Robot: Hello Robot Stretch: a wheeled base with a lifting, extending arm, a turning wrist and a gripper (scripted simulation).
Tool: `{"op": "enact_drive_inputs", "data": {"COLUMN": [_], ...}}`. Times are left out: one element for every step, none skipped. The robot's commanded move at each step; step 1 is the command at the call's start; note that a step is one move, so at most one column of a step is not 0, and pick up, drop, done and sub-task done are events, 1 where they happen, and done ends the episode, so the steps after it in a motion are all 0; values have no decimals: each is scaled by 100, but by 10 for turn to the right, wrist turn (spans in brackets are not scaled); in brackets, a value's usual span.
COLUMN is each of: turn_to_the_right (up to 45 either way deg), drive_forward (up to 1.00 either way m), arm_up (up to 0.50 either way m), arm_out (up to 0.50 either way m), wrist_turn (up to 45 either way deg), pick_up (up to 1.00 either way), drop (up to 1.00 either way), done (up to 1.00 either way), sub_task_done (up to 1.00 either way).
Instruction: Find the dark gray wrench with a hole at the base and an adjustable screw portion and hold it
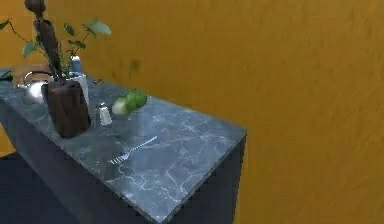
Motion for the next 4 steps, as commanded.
{"op": "enact_drive_inputs", "data": {"turn_to_the_right": [-450, -240, 0, 120], "drive_forward": [0, 0, 50, 0], "arm_up": [0, 0, 0, 0], "arm_out": [0, 0, 0, 0], "wrist_turn": [0, 0, 0, 0], "pick_up": [0, 0, 0, 0], "drop": [0, 0, 0, 0], "done": [0, 0, 0, 0], "sub_task_done": [0, 0, 0, 0]}}
